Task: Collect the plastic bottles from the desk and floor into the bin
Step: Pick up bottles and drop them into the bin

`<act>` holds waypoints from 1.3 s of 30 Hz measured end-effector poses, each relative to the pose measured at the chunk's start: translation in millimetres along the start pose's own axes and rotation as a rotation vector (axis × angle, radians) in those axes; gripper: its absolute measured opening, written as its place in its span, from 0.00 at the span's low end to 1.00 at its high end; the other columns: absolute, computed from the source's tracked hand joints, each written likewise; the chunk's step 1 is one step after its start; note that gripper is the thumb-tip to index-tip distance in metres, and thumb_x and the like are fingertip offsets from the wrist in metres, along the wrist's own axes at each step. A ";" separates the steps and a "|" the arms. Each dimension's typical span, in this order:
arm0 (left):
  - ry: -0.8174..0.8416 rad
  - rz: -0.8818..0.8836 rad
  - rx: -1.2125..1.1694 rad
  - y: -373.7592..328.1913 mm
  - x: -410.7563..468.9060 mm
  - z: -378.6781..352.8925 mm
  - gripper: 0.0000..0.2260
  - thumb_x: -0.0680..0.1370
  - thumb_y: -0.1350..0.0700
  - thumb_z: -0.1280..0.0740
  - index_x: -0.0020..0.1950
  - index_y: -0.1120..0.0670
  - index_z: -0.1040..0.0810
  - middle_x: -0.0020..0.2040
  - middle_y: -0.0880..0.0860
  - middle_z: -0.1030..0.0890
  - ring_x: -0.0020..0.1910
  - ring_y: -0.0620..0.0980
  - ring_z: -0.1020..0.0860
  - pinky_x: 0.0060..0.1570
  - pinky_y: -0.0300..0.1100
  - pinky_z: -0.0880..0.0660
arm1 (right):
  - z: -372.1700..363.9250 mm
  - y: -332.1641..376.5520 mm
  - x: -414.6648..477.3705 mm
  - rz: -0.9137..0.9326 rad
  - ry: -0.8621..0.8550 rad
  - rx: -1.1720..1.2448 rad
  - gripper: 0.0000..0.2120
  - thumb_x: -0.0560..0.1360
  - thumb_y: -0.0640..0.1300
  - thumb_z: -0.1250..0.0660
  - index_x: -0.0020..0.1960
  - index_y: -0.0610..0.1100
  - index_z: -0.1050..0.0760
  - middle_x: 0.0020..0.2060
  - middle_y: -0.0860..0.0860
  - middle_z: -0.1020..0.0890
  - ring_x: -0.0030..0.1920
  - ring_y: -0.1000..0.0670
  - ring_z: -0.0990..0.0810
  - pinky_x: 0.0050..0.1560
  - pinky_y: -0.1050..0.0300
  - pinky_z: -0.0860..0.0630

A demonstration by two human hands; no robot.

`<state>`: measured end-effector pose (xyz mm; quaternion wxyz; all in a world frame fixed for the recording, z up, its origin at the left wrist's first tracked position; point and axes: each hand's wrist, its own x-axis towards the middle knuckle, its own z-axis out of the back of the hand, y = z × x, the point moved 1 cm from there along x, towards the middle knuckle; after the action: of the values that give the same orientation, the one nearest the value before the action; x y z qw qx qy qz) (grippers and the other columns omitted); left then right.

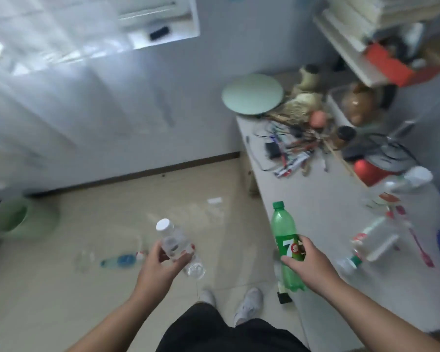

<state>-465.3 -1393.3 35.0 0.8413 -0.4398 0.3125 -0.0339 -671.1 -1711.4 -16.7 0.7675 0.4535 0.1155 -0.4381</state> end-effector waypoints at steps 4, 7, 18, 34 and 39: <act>-0.217 0.180 -0.127 77.8 -58.2 55.3 0.25 0.64 0.33 0.21 0.56 0.37 0.22 0.53 0.41 0.14 0.52 0.40 0.17 0.58 0.51 0.21 | -47.4 43.3 0.2 0.109 0.193 -0.175 0.35 0.69 0.55 0.24 0.72 0.53 0.33 0.48 0.60 0.20 0.46 0.63 0.21 0.41 0.59 0.26; -0.330 0.306 -0.201 133.0 -102.5 85.5 0.22 0.64 0.36 0.20 0.54 0.39 0.22 0.50 0.42 0.14 0.48 0.38 0.17 0.56 0.50 0.21 | -92.5 74.7 -6.0 0.175 0.295 -0.299 0.36 0.69 0.54 0.23 0.73 0.52 0.33 0.46 0.63 0.21 0.43 0.64 0.22 0.37 0.65 0.29; -0.558 0.553 -0.420 298.3 -250.5 144.9 0.22 0.63 0.31 0.25 0.53 0.31 0.26 0.48 0.29 0.19 0.43 0.28 0.20 0.43 0.40 0.25 | -253.0 151.1 -58.8 0.254 0.503 -0.668 0.32 0.66 0.54 0.22 0.67 0.53 0.29 0.43 0.62 0.20 0.40 0.62 0.22 0.33 0.64 0.30; -0.730 0.688 -0.703 376.2 -268.1 240.3 0.15 0.73 0.46 0.24 0.57 0.42 0.23 0.51 0.47 0.15 0.49 0.45 0.16 0.48 0.44 0.22 | -398.8 249.1 -47.6 0.299 0.624 -0.942 0.32 0.67 0.50 0.21 0.68 0.47 0.28 0.44 0.53 0.17 0.41 0.53 0.17 0.36 0.58 0.24; -0.803 0.725 -0.704 382.2 -253.5 292.5 0.20 0.74 0.46 0.24 0.63 0.44 0.24 0.53 0.48 0.15 0.50 0.46 0.16 0.51 0.46 0.21 | -467.8 317.0 -32.6 0.376 0.745 -1.083 0.32 0.67 0.52 0.23 0.68 0.50 0.29 0.45 0.54 0.17 0.43 0.53 0.17 0.45 0.55 0.20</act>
<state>-589.4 -865.5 -8.1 0.6564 -0.5344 0.0944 0.5241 -341.1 -1254.9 -72.3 0.8584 0.1382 0.4940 0.0076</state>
